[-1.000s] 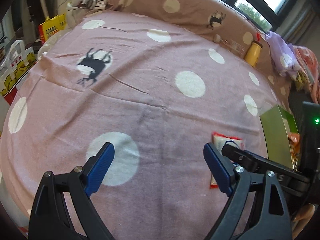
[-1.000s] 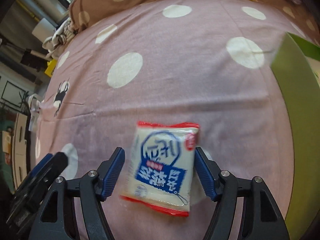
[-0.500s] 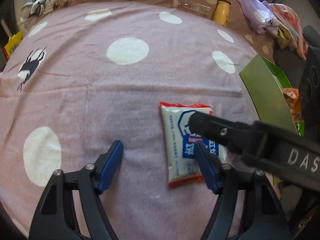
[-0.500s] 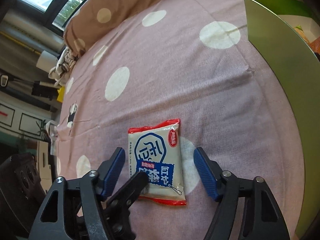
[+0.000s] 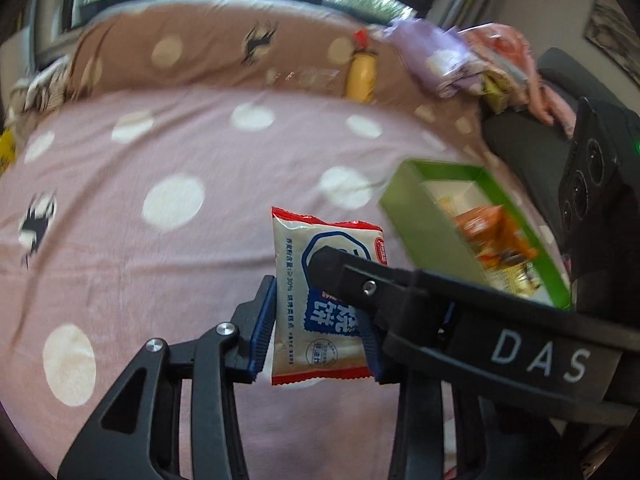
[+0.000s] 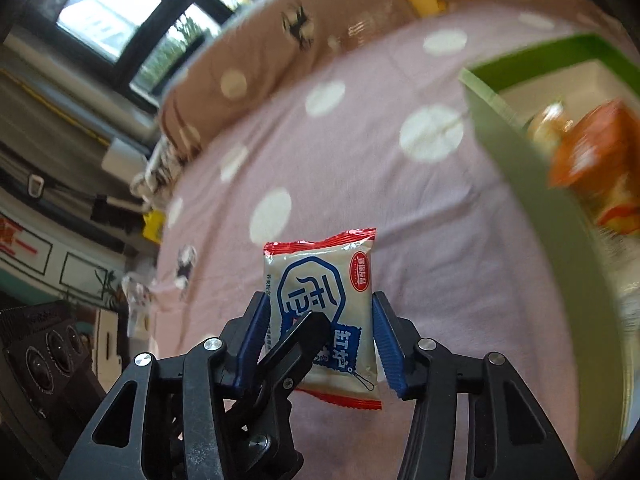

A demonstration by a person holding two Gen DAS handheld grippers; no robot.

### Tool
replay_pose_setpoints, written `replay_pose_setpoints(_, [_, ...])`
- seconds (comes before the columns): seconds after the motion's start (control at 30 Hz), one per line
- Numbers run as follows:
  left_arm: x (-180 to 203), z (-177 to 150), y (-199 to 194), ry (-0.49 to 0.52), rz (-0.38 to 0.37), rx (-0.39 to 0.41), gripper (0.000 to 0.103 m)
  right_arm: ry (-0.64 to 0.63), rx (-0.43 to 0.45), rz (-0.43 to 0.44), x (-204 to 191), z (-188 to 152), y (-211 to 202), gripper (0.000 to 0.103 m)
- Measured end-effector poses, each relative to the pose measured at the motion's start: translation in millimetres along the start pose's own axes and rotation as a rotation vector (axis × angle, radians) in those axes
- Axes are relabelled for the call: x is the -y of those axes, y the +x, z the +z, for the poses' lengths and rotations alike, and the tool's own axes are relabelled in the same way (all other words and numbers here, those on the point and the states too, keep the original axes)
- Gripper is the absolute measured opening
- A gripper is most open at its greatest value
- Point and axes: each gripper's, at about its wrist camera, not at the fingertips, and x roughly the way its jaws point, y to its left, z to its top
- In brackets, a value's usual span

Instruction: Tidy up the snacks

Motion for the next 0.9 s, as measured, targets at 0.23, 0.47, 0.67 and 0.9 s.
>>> replay_pose_setpoints(0.23, [81,20,3,0.175,-0.154,0.047,0.038,0.061,0.251,-0.061,34,9,-86,0.054])
replay_pose_setpoints(0.47, [143,20,33,0.294,-0.251,-0.003,0.038,0.185,0.356,-0.185,88,13,-126,0.054])
replay_pose_setpoints(0.67, [163,19,58,0.31,-0.261,-0.096,0.049,0.278,0.351,-0.202,121,15,-130,0.055])
replay_pose_setpoints(0.9, [169,16,59,0.309,-0.196,-0.095,0.084,0.302,0.37,-0.241,132,9,-137,0.07])
